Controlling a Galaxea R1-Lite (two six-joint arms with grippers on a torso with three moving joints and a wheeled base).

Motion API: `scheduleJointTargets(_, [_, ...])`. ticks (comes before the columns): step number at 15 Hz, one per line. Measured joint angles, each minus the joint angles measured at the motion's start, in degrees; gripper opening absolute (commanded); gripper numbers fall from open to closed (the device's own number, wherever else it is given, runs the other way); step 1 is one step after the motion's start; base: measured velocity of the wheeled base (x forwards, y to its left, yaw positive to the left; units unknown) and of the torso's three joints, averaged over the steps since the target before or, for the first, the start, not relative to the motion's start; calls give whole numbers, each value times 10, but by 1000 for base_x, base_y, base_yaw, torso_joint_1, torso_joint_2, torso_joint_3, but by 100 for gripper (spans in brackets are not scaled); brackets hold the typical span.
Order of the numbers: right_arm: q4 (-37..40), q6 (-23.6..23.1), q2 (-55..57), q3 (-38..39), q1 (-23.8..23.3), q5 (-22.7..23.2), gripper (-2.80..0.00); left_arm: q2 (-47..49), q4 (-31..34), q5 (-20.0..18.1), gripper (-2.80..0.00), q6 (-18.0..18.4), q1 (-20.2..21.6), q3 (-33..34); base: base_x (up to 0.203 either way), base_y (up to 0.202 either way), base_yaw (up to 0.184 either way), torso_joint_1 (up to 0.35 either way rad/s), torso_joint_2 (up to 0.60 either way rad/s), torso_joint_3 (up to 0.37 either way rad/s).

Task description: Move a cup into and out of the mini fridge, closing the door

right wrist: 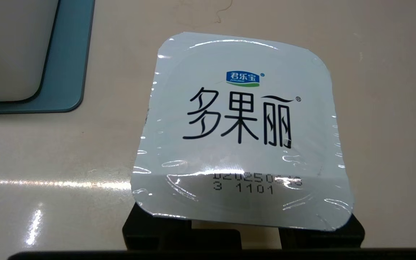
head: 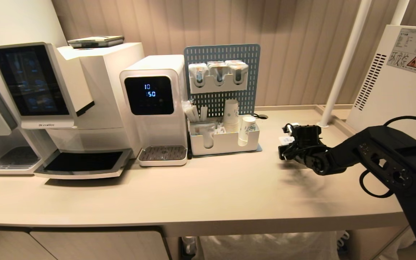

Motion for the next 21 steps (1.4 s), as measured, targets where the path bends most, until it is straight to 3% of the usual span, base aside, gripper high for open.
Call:
scheduleJointTargets(5, [-44, 3, -74, 119, -2, 2, -280, 0, 0, 0, -280, 0, 0, 0, 0, 0, 0, 0, 0, 0])
scheduleJointTargets(13, [-159, 2, -305, 423, -10, 60, -280, 0, 1, 0, -280, 0, 0, 0, 0, 0, 0, 0, 0, 0])
scheduleJointTargets(17, [-180, 3, -462, 567, -11, 76, -280, 0, 0, 0, -280, 1, 0, 0, 0, 0, 0, 0, 0, 0])
scheduleJointTargets(19, [-175, 4, -557, 631, -12, 71, -280, 0, 0, 0, -280, 1, 0, 0, 0, 0, 0, 0, 0, 0])
scheduleJointTargets(21, [-144, 4, -666, 673, -9, 25, -280, 0, 0, 0, -280, 1, 0, 0, 0, 0, 0, 0, 0, 0])
